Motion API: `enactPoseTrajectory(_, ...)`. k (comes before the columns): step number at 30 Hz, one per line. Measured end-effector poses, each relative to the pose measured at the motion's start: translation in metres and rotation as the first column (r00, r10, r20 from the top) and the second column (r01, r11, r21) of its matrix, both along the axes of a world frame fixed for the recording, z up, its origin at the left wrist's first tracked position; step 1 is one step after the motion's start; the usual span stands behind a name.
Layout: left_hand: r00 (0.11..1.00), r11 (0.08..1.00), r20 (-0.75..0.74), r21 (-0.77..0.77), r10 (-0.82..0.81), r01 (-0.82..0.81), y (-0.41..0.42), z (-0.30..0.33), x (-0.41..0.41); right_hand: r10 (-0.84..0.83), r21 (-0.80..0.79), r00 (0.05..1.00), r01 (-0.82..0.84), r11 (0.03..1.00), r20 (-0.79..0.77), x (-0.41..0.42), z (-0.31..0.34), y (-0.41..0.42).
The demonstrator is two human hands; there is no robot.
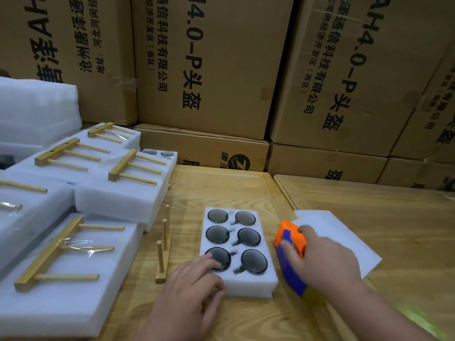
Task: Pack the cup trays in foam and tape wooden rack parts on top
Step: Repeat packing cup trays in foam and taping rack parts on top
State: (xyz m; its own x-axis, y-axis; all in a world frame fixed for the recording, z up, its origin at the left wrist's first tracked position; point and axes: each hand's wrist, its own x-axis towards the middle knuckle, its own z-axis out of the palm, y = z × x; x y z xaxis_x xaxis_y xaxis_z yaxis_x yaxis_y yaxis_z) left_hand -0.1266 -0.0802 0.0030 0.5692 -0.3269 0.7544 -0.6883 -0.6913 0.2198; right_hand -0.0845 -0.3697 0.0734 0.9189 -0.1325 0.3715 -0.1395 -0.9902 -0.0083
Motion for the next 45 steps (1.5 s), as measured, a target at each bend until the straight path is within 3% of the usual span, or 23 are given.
enactPoseTrajectory(4,1.0,1.0,-0.015,0.002,0.001,-0.001,-0.001,0.0,-0.001,-0.148,0.333,0.987,0.117,0.935,0.068,0.033,0.012,-0.053)
enactPoseTrajectory(7,1.0,1.0,-0.005,0.009,-0.006,0.006,-0.001,0.002,-0.001,-0.164,0.443,0.984,0.18,0.878,-0.074,0.051,-0.001,-0.097)
enactPoseTrajectory(11,1.0,1.0,0.0,0.011,-0.014,0.014,-0.002,0.004,-0.001,-0.131,0.299,0.887,0.284,0.911,-0.443,0.05,-0.021,-0.125)
enactPoseTrajectory(16,1.0,1.0,-0.003,0.004,-0.016,0.016,-0.003,0.005,-0.001,-0.147,0.153,0.824,0.271,0.95,-0.547,0.044,-0.022,-0.123)
enactPoseTrajectory(19,1.0,1.0,-0.005,0.012,-0.015,0.015,-0.003,0.005,0.0,-0.114,0.148,0.824,0.232,0.961,-0.555,0.041,-0.012,-0.119)
enactPoseTrajectory(22,1.0,1.0,-0.006,0.014,-0.011,0.011,-0.003,0.004,0.0,-0.065,0.146,0.856,0.162,0.976,-0.513,0.037,0.0,-0.115)
enactPoseTrajectory(25,1.0,1.0,-0.012,0.002,-0.009,0.009,-0.003,0.003,0.0,-0.126,-0.008,0.889,0.137,0.991,-0.441,0.036,0.011,-0.108)
enactPoseTrajectory(27,1.0,1.0,-0.012,0.0,-0.01,0.01,-0.004,0.003,0.0,-0.205,-0.059,0.93,0.196,0.979,-0.304,0.037,0.023,-0.101)
enactPoseTrajectory(31,1.0,1.0,-0.018,0.015,-0.014,0.015,-0.003,0.005,0.0,-0.247,0.114,0.966,0.237,0.965,0.076,0.039,0.052,-0.081)
enactPoseTrajectory(36,0.999,1.0,-0.026,0.005,-0.027,0.027,-0.003,0.007,0.0,0.169,0.127,0.901,-0.237,0.963,0.4,0.032,0.079,-0.024)
enactPoseTrajectory(41,0.998,0.999,-0.043,-0.003,-0.05,0.05,-0.001,0.01,-0.003,0.358,0.327,0.845,-0.495,0.805,0.398,0.026,0.078,0.031)
enactPoseTrajectory(45,0.996,0.992,-0.062,-0.112,-0.067,0.06,0.005,0.012,-0.009,0.428,0.573,0.842,-0.537,0.619,0.327,0.023,0.065,0.055)
